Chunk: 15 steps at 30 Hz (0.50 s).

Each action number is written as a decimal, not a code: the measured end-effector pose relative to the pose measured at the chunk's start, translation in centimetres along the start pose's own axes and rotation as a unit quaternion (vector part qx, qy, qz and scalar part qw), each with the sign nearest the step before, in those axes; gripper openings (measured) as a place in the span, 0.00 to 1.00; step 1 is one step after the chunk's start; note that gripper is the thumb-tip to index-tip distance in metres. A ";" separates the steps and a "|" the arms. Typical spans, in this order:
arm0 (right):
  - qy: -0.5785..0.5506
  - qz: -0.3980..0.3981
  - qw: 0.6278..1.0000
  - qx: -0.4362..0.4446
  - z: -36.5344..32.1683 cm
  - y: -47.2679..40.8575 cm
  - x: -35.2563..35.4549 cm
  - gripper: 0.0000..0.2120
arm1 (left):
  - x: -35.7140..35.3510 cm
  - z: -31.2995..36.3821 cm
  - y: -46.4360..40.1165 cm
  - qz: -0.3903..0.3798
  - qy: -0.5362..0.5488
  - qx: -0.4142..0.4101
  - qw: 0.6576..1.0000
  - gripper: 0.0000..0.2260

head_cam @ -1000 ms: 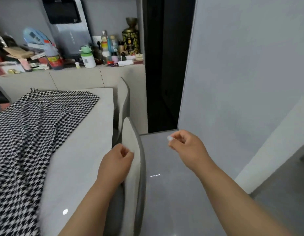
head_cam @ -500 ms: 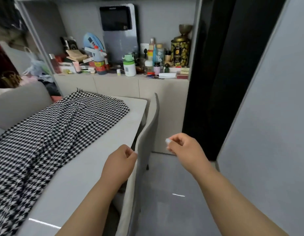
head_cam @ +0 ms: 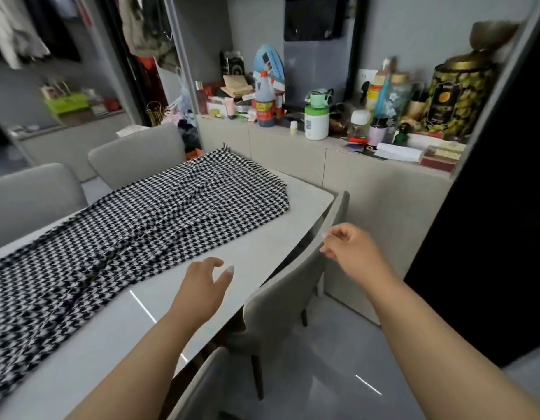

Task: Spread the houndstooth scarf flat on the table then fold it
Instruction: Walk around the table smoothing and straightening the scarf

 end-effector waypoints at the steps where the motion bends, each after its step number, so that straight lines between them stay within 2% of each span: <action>1: 0.002 -0.008 1.000 0.004 0.1 -1.9 -0.3 0.06 | -0.4 -0.5 -1.0 -0.004 -0.006 0.011 1.000 0.21; 4: 0.024 -0.047 0.999 0.004 0.2 -7.6 -1.8 0.05 | -1.6 -2.1 -4.3 -0.008 -0.019 0.042 0.999 0.23; 8: 0.105 -0.099 0.989 0.020 0.6 -15.3 -4.4 0.06 | -3.6 -4.6 -9.7 -0.025 -0.048 0.082 0.995 0.27; 11: 0.219 -0.160 0.962 0.032 0.9 -20.6 -6.3 0.09 | -5.4 -6.1 -13.3 -0.060 -0.087 0.119 0.987 0.28; 15: 0.318 -0.248 0.915 0.031 2.6 -26.2 -9.9 0.16 | -6.9 -8.8 -17.0 -0.086 -0.150 0.149 0.974 0.31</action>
Point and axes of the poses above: each hand's wrist, its own y-axis away from the middle knuckle, its own x-axis out of the back of the hand, z = x × y, the point moved 4 cm from there along -y, towards the middle knuckle, and after that the axes turned 10 degrees about -y, right-handed, at the moved point
